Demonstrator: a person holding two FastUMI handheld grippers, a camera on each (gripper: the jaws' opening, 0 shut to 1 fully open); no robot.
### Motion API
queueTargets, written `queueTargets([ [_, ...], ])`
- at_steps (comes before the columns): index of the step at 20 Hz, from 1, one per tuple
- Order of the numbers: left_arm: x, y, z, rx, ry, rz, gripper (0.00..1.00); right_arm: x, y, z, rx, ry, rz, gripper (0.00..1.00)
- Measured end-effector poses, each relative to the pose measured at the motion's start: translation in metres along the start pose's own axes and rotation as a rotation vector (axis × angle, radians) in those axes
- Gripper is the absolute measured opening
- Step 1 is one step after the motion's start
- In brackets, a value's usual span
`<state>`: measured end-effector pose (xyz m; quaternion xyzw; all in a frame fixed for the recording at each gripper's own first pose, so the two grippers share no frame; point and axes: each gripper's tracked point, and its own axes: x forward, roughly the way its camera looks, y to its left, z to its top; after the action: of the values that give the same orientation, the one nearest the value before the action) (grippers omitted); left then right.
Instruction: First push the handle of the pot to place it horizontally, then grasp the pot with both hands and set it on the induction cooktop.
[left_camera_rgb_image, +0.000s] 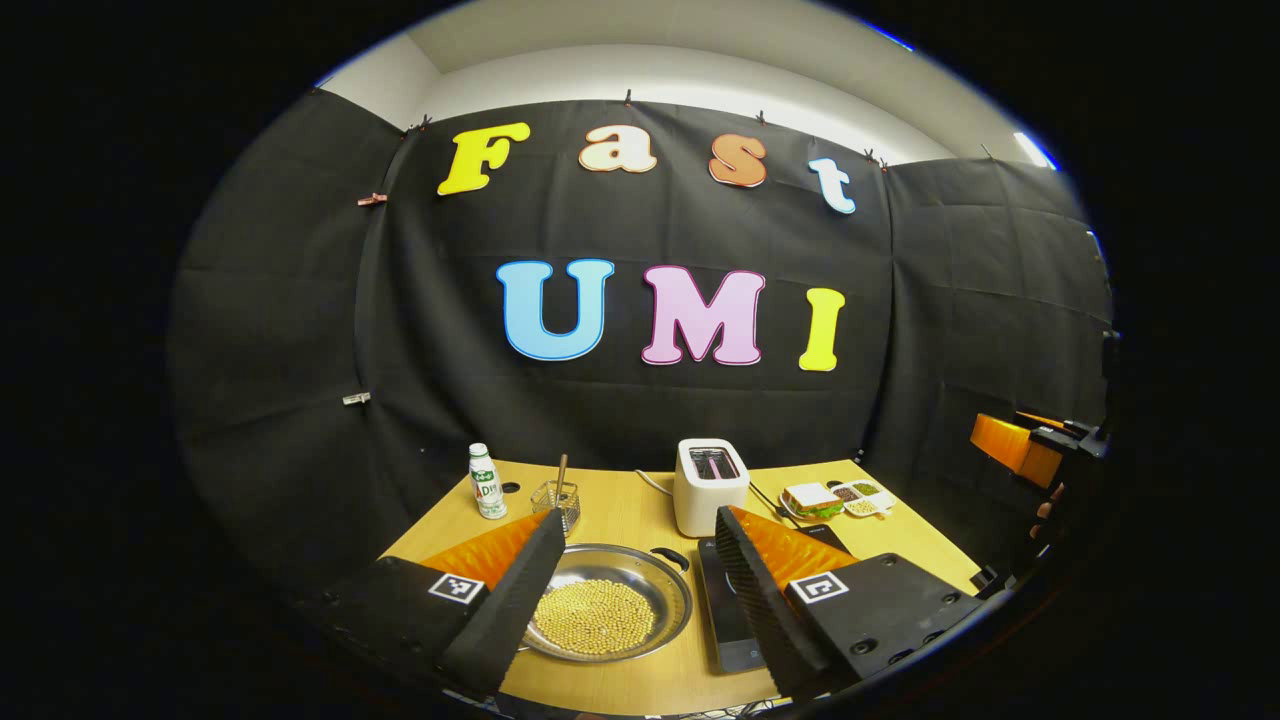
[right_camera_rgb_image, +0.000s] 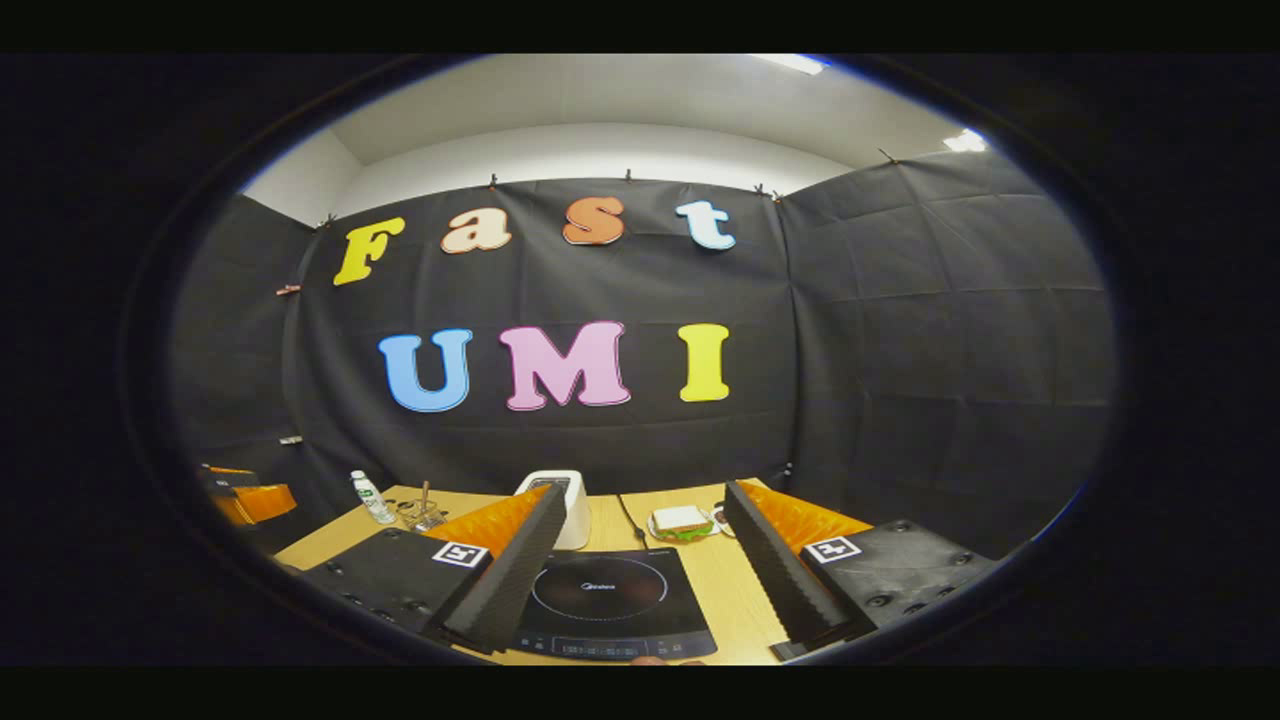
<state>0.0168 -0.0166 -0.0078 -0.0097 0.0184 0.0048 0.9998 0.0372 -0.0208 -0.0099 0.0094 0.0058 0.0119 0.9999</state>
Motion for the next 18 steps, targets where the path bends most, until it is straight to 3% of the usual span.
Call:
queueTargets([
  [4,0.016,-0.015,-0.006,-0.041,0.019,0.015,0.95,0.02,-0.017,-0.013,0.012,0.051,0.037,0.99],
  [8,0.026,-0.02,-0.012,-0.079,0.043,0.09,0.95,0.039,-0.034,-0.026,-0.002,0.068,0.093,0.99],
  [12,0.025,-0.018,-0.038,-0.063,0.148,0.162,0.95,0.057,-0.041,-0.037,0.005,0.099,0.159,0.99],
  [18,0.026,0.001,-0.056,-0.065,0.223,0.2,0.95,0.074,-0.042,-0.053,0.028,0.13,0.171,0.98],
])
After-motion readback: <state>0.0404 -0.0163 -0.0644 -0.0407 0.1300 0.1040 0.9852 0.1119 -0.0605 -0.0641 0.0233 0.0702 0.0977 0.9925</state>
